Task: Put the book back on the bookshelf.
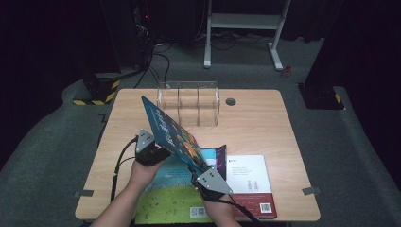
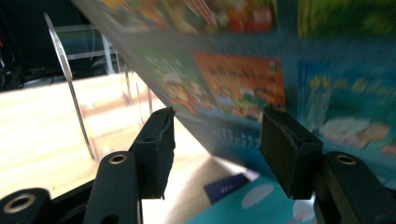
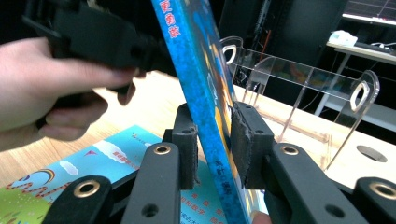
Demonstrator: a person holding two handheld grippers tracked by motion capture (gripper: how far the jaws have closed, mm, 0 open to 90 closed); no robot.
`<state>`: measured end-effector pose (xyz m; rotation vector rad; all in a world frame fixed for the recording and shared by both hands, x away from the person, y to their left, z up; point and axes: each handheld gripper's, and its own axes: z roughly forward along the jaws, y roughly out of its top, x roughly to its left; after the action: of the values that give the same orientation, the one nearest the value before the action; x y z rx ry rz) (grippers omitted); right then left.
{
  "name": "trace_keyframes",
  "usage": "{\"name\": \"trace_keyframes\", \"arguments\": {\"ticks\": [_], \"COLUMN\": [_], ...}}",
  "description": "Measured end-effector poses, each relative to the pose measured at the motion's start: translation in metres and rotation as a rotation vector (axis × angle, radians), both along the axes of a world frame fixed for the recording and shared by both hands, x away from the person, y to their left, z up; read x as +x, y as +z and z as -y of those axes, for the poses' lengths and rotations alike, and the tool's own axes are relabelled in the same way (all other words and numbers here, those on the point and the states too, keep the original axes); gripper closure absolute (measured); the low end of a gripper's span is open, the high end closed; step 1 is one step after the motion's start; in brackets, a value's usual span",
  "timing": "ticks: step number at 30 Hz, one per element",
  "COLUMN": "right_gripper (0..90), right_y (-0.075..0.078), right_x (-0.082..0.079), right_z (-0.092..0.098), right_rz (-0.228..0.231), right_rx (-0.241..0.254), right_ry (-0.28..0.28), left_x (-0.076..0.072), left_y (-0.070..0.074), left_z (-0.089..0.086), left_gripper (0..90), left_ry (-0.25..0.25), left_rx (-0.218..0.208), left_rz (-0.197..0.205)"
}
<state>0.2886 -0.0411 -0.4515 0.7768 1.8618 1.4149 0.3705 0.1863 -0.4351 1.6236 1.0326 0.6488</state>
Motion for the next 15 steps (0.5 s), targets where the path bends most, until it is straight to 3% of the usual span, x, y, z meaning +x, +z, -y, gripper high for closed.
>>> {"name": "trace_keyframes", "arguments": {"ticks": [4,10,15], "right_gripper": [71.6,71.0,71.0], "right_y": [0.001,-0.002,-0.005], "right_x": [-0.001,-0.003,-0.002], "right_z": [0.0,-0.005,-0.009], "right_rz": [-0.009,-0.031,-0.057], "right_rx": [0.019,0.042,0.056], "right_ry": [0.0,0.033,0.052], "left_x": [0.001,0.001,-0.003], "left_y": [0.007,0.014,0.02], "left_z": [0.001,0.001,0.003], "left_gripper": [45.2,45.6,45.8], "left_ry": [-0.009,-0.026,-0.049], "left_rx": [0.005,-0.037,-0.036], "left_rz": [0.01,0.028,0.037]}}
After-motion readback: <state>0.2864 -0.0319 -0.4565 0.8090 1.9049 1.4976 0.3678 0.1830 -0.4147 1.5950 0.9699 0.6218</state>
